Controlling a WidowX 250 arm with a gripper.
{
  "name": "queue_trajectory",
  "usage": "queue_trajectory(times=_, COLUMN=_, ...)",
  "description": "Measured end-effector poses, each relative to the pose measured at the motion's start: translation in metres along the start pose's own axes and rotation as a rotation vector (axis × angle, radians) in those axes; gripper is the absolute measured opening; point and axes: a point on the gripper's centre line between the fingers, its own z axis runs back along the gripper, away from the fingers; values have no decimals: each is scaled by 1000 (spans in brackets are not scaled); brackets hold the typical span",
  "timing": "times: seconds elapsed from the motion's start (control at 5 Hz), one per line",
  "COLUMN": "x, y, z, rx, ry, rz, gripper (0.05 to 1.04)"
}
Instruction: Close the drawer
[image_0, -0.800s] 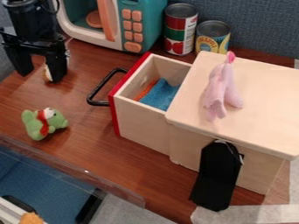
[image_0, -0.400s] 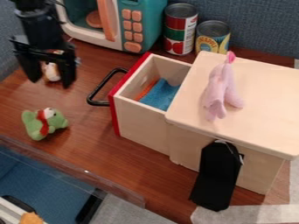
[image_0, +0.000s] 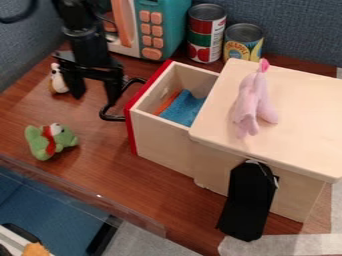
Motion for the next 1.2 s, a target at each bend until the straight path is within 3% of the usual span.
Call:
queue_trajectory(times=0.2, x=10, y=-8, z=-27, rx=17, ry=44, rz=-9, gripper=1001)
queue_trajectory(times=0.4, x=16, y=-12, z=-36, rx=4, ry=66, rz=-1, gripper=948)
queue_trajectory(times=0.8, x=15, y=-17, z=-35, rx=-56, ry=64, rz=-47, gripper=354)
queue_trajectory(times=1.0, x=13, y=-15, z=-29, rx=-127, ry=48, rz=-53, gripper=171)
queue_trajectory(times=1.2, x=11, y=-20, z=-28, rx=-155, ry=63, rz=-44, gripper=143)
